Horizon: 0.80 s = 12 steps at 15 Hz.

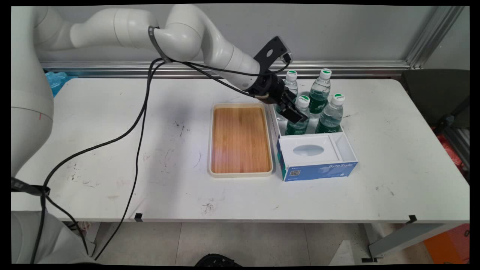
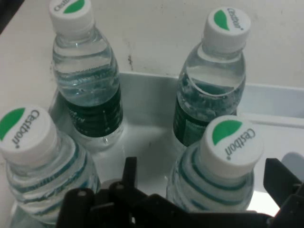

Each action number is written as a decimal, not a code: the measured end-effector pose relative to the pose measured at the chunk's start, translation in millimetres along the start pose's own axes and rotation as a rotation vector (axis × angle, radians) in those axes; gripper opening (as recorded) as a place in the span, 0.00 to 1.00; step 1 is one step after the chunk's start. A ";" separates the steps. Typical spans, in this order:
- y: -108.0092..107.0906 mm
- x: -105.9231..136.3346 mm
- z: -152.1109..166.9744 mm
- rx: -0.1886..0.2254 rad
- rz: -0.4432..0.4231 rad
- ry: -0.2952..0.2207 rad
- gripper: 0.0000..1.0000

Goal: Pick up the green bottle from the white box, then place the picked object on the tray

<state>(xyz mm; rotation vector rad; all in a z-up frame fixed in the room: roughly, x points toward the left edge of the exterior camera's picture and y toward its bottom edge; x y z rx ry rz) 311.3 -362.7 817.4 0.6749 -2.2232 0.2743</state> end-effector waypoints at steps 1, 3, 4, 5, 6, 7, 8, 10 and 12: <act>-0.2 -0.3 2.5 -0.002 -0.004 0.000 1.00; -0.3 -0.8 5.6 -0.004 -0.006 0.001 1.00; -0.3 -1.1 7.3 -0.006 -0.006 0.001 1.00; -0.2 -1.4 9.2 -0.007 -0.006 0.002 1.00; -0.2 -1.9 10.8 -0.009 -0.005 0.002 1.00; 0.0 -2.3 12.1 -0.010 -0.004 0.002 1.00; 0.1 -2.8 13.4 -0.012 -0.004 0.002 1.00; 0.8 -3.5 15.2 -0.016 -0.006 0.001 0.00; 1.9 -4.9 16.3 -0.022 -0.008 -0.002 0.00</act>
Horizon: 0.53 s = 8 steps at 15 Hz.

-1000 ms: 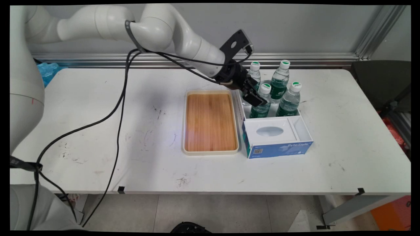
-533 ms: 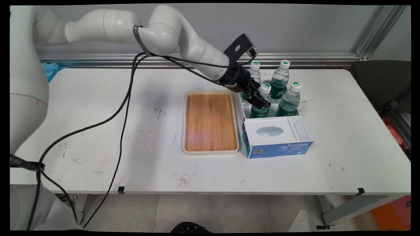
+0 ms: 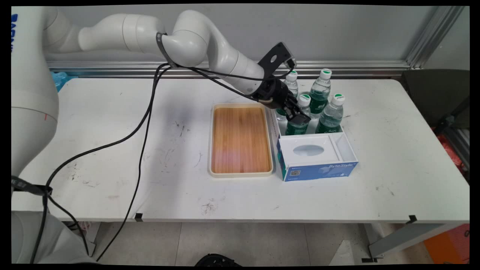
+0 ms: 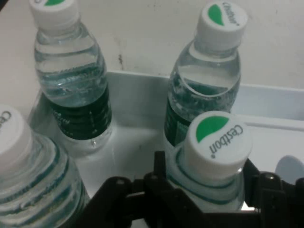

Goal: Place the picked object on the tray

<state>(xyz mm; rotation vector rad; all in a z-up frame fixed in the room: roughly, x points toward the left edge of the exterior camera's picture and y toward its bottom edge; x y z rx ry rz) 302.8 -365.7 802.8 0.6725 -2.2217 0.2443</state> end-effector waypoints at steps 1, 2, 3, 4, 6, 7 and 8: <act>0.3 -0.3 0.2 -0.002 -0.001 -0.001 0.00; 0.7 -0.5 0.4 -0.004 -0.001 -0.003 0.00; 1.0 -0.5 0.3 -0.005 0.000 -0.004 0.00; 1.1 -0.1 0.3 -0.007 0.001 -0.004 0.00; 0.7 1.4 -1.2 -0.006 0.006 -0.002 0.00; 0.2 3.1 -2.3 -0.006 0.010 0.000 0.00; -0.2 4.9 -3.4 -0.005 0.014 0.003 0.00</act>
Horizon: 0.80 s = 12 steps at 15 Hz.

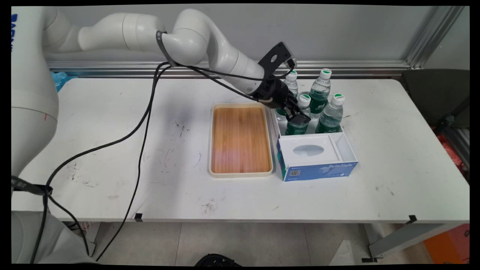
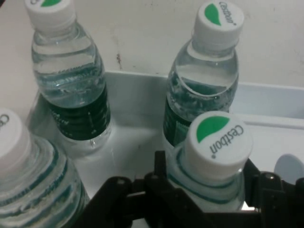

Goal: Place the picked object on the tray

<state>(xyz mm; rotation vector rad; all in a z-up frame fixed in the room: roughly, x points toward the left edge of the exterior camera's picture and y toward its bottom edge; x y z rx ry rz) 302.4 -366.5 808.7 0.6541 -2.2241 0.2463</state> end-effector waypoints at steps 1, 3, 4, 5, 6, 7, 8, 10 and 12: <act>-0.7 2.9 -1.8 0.001 0.006 0.005 0.00; -1.9 11.0 -7.2 0.004 0.018 0.017 0.00; -2.3 15.6 -10.6 0.005 0.024 0.023 0.00; -2.3 20.5 -14.7 0.005 0.031 0.028 0.00; -1.8 25.2 -19.5 0.004 0.037 0.031 0.00; -1.3 28.8 -24.0 0.003 0.041 0.033 0.00; -0.4 32.9 -30.3 0.000 0.046 0.032 0.00; 1.7 39.3 -42.1 -0.003 0.051 0.028 0.00; 3.7 46.3 -53.8 -0.005 0.057 0.025 0.00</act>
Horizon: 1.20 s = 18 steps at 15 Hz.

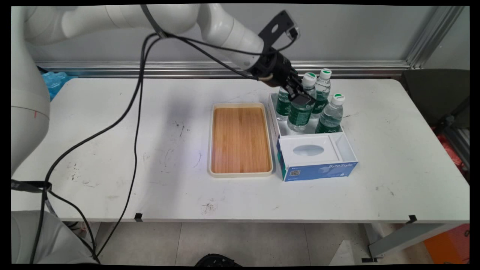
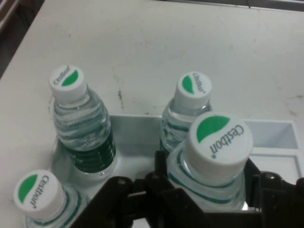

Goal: Place the picked object on the tray

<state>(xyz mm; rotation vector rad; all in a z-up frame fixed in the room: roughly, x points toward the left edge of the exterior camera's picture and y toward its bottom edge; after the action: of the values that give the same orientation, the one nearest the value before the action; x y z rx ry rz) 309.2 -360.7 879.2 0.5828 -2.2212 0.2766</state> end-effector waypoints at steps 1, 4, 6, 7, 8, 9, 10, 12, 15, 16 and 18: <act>0.4 2.8 -4.3 0.000 0.003 -0.001 0.00; 1.7 14.6 -26.5 0.004 0.018 -0.013 0.00; 3.1 17.8 -40.3 0.004 0.022 -0.029 0.00; 4.2 17.8 -47.1 0.005 0.020 -0.036 0.00; 5.5 16.3 -55.0 0.008 0.014 -0.042 0.00; 7.0 13.2 -63.0 0.010 0.009 -0.047 0.00; 9.5 8.4 -70.8 0.012 0.008 -0.051 0.00; 15.4 -1.6 -82.2 0.014 0.015 -0.058 0.00; 21.7 -16.9 -94.8 0.021 0.024 -0.069 0.00; 23.7 -22.8 -98.3 0.022 0.026 -0.075 0.00; 27.2 -34.6 -104.0 0.020 0.031 -0.086 0.00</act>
<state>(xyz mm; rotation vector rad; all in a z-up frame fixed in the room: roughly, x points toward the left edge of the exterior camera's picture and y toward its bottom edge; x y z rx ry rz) 383.8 -286.7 920.6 0.5811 -2.3145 0.2956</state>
